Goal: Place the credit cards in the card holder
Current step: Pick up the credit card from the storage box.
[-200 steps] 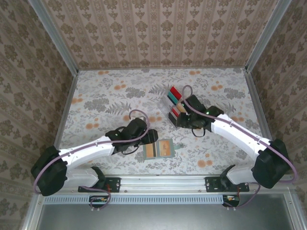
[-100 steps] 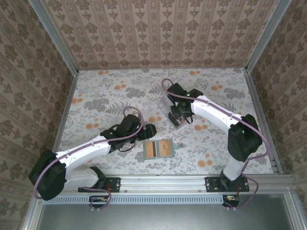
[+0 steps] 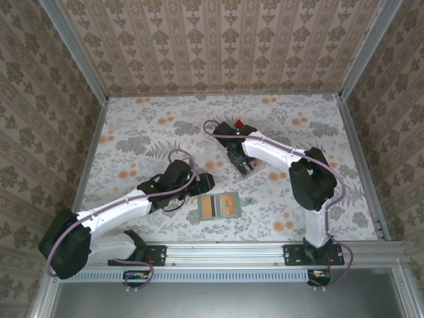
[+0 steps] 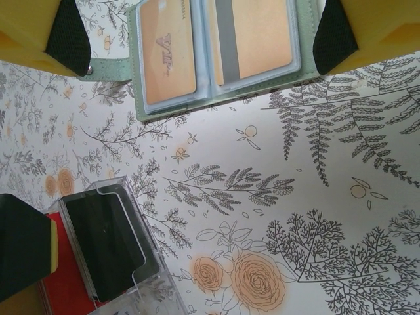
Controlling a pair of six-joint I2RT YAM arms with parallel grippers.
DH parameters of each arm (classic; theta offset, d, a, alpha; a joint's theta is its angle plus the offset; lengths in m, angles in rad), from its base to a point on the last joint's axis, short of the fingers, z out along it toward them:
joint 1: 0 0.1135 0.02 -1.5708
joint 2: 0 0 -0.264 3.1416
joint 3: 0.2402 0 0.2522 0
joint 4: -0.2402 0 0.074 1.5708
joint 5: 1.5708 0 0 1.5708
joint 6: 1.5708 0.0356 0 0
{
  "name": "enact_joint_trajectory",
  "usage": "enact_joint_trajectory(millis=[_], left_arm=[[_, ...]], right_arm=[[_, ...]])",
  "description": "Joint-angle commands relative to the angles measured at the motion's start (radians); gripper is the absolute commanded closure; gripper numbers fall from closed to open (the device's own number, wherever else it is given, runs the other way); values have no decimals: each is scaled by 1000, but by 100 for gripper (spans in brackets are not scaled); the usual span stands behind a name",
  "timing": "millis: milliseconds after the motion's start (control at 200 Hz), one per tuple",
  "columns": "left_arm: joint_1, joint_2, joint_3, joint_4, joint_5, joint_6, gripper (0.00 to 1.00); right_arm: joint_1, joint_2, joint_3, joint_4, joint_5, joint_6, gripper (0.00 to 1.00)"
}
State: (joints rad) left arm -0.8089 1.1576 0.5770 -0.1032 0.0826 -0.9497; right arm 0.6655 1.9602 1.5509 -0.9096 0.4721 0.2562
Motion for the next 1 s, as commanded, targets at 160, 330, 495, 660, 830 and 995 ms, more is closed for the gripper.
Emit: enact_joint_trajectory(millis=[160,330,495,660,830,995], left_arm=[[9,-30,-30,10,0,-33,9],[9,-30,-32,11,2,-35,9],[9,-29,-30,11,4,-36,9],[8,-27,-31,11,7,-36,9],[9,-24,-33,13,8,-39,9],[9,-19,-34,9,11,-38,9]], right_arm=[[39,69,25,-38,203,-46,65],[66,78,20,-29,299,-58,68],[67,63,14,-26,336,-55,68],[67,40,1,-17,342,-54,68],[65,29,-8,-15,329,-54,73],[64,24,-7,-23,306,-43,81]])
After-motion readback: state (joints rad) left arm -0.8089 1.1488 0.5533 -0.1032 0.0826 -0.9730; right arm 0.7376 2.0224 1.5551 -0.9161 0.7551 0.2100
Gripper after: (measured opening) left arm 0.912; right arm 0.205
